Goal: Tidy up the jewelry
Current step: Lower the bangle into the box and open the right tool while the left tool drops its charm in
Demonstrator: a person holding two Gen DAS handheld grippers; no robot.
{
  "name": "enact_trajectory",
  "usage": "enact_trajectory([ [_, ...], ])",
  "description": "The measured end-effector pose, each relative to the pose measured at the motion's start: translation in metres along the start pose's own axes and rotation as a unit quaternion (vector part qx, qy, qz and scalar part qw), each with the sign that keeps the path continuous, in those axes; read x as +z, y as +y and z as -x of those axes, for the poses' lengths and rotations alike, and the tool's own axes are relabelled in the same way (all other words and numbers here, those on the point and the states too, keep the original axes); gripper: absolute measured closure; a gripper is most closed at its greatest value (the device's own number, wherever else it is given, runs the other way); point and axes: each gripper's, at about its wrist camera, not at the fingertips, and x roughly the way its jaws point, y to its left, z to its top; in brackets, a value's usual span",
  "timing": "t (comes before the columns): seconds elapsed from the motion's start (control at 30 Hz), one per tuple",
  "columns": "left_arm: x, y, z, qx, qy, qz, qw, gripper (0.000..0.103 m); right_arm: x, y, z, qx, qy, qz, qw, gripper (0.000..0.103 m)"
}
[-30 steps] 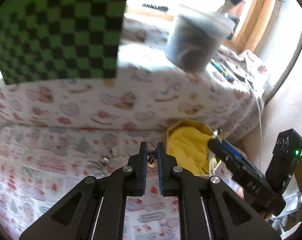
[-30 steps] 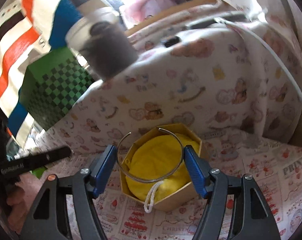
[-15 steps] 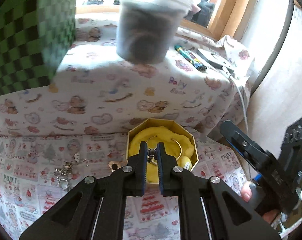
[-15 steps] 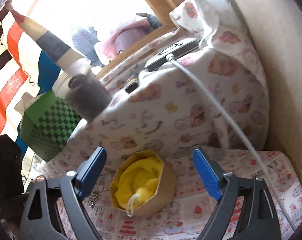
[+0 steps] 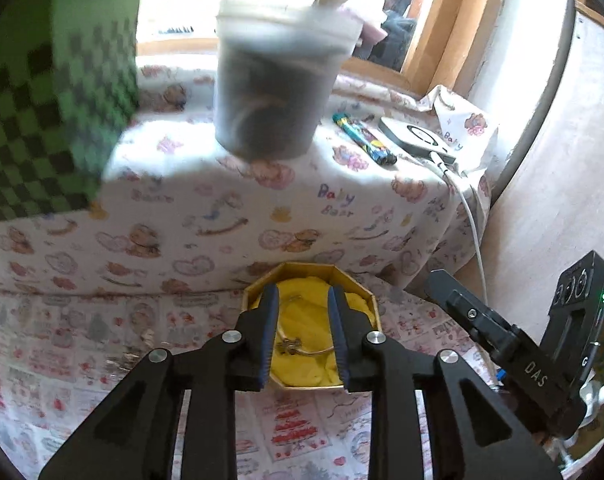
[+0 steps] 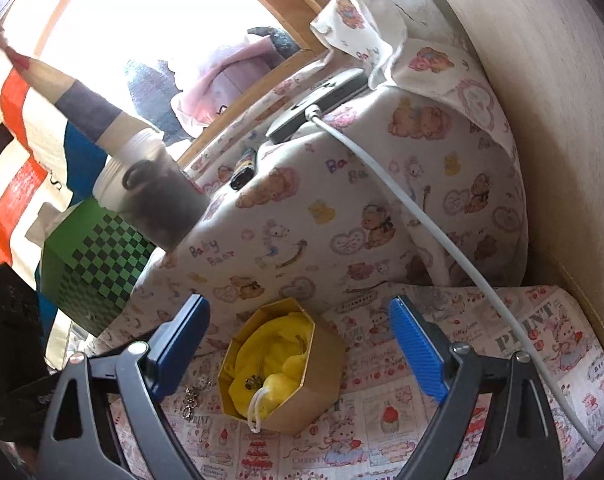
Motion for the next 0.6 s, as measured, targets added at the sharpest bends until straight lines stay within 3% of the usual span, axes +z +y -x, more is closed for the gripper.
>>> enact_trajectory([
  [0.1,-0.006,0.002,0.021,0.015,-0.018,-0.007,0.9997,0.071,-0.003,0.012,0.003,-0.004,-0.005,0.023,1.000,0.011],
  [0.37,-0.029,0.032,0.090,0.058,-0.093,-0.016,0.9939,0.067,-0.018,0.051,0.019,-0.017,-0.023,0.100,0.995,0.009],
  [0.53,-0.041,0.049,0.108,0.129,-0.139,-0.039,0.9811,0.058,-0.032,0.070,0.021,-0.018,-0.027,0.141,0.990,0.005],
  [0.6,-0.050,0.052,0.107,0.191,-0.170,-0.057,0.9651,0.046,-0.037,0.077,0.022,-0.025,-0.034,0.160,0.986,0.003],
])
